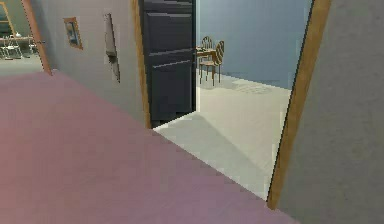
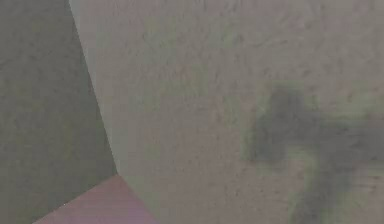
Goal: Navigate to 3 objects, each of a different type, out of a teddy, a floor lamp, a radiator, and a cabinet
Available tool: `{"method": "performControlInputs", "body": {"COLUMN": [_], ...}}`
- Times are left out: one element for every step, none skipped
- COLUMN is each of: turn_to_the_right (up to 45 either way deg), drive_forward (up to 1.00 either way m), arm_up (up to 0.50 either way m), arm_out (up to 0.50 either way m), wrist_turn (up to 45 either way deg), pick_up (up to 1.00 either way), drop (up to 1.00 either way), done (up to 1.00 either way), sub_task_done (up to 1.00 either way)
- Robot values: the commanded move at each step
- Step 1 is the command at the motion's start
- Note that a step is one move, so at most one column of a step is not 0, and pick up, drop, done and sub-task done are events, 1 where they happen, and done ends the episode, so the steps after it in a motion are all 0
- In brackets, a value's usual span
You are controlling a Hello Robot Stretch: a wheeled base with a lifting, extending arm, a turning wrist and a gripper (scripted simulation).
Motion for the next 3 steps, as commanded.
{"method": "performControlInputs", "body": {"turn_to_the_right": [3.0, 0.0, 21.0], "drive_forward": [0.0, 1.0, 0.0], "arm_up": [0.0, 0.0, 0.0], "arm_out": [0.0, 0.0, 0.0], "wrist_turn": [0.0, 0.0, 0.0], "pick_up": [0.0, 0.0, 0.0], "drop": [0.0, 0.0, 0.0], "done": [0.0, 0.0, 0.0], "sub_task_done": [0.0, 0.0, 0.0]}}
